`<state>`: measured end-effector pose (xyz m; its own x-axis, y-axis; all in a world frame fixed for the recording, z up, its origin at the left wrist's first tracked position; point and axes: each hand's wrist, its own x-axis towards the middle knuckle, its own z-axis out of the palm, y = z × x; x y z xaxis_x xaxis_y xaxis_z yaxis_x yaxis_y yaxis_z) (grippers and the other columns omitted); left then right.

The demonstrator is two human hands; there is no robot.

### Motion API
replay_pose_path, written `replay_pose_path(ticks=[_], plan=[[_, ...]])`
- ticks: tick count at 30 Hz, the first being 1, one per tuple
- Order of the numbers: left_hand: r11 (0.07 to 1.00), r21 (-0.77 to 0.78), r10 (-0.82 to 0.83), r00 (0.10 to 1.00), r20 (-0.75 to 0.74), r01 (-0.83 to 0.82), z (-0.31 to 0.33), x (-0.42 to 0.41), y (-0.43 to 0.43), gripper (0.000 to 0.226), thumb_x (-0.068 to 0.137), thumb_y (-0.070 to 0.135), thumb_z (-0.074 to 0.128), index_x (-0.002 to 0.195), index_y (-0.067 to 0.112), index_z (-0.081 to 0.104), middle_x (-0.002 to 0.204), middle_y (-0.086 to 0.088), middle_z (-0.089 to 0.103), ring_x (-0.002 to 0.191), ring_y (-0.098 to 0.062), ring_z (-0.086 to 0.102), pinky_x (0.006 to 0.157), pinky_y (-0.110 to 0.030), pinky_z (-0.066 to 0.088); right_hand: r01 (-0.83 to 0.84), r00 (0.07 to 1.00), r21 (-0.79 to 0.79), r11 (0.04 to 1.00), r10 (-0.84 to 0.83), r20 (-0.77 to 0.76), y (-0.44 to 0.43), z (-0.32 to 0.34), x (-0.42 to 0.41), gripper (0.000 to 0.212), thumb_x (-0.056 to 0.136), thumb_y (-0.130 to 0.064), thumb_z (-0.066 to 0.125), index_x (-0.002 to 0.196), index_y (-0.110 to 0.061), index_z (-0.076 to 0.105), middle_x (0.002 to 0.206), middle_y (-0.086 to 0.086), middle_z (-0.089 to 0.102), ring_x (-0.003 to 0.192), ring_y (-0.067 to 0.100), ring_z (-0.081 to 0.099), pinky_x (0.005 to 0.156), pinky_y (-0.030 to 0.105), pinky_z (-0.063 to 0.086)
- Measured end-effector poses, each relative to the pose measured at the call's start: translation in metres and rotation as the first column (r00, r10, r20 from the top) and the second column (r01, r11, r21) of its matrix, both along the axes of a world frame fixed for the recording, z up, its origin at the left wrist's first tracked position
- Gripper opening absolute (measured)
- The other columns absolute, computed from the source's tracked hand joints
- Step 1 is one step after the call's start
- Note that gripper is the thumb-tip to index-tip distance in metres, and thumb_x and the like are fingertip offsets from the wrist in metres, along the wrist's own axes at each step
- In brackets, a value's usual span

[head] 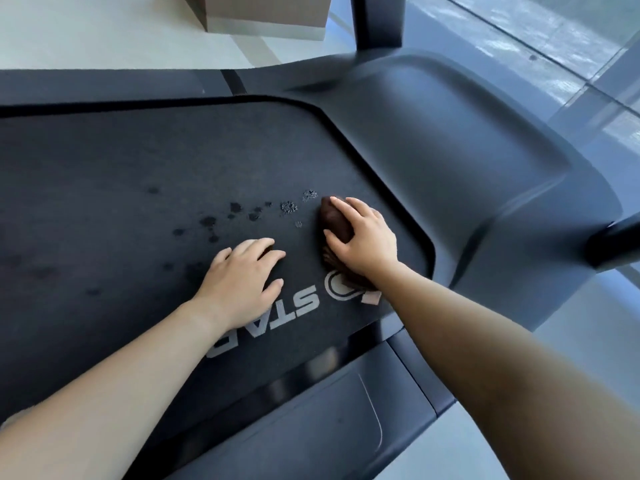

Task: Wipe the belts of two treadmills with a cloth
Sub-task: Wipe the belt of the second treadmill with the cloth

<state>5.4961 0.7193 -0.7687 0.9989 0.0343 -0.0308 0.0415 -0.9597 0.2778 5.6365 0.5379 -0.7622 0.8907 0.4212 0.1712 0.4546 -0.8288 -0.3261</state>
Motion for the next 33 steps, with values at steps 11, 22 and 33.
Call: replay_pose_path(ticks=[11, 22, 33], plan=[[0.999, -0.002, 0.051, 0.998, 0.021, -0.051, -0.013, 0.056, -0.059, 0.058, 0.093, 0.049, 0.031, 0.146, 0.032, 0.018, 0.157, 0.009, 0.007, 0.143, -0.012, 0.002, 0.111, -0.057, 0.002, -0.084, 0.989, 0.069, 0.994, 0.075, 0.127, -0.039, -0.012, 0.006, 0.054, 0.081, -0.045, 0.059, 0.134, -0.035, 0.051, 0.134, -0.007, 0.053, 0.12, 0.021, 0.048, 0.092, 0.042, 0.046], [0.996, 0.007, 0.088, 0.992, 0.091, -0.089, -0.023, 0.061, -0.06, 0.063, 0.085, 0.057, 0.022, 0.144, 0.037, 0.022, 0.155, 0.011, 0.013, 0.142, -0.01, 0.005, 0.112, -0.056, 0.001, -0.08, 0.989, 0.015, 0.997, 0.078, 0.128, -0.01, -0.002, 0.09, 0.053, 0.086, -0.042, 0.057, 0.137, -0.034, 0.049, 0.139, -0.006, 0.049, 0.124, 0.024, 0.044, 0.092, 0.042, 0.044], [0.999, -0.038, 0.031, 0.996, 0.081, -0.027, -0.022, 0.062, -0.053, 0.057, 0.09, 0.051, 0.032, 0.144, 0.033, 0.025, 0.156, 0.009, 0.013, 0.143, -0.012, 0.005, 0.113, -0.054, 0.001, -0.21, 0.975, -0.19, 0.959, 0.22, 0.032, -0.076, 0.005, -0.005, 0.069, 0.087, -0.051, 0.054, 0.148, -0.031, 0.031, 0.154, 0.002, 0.033, 0.144, 0.024, 0.022, 0.116, 0.052, 0.007]])
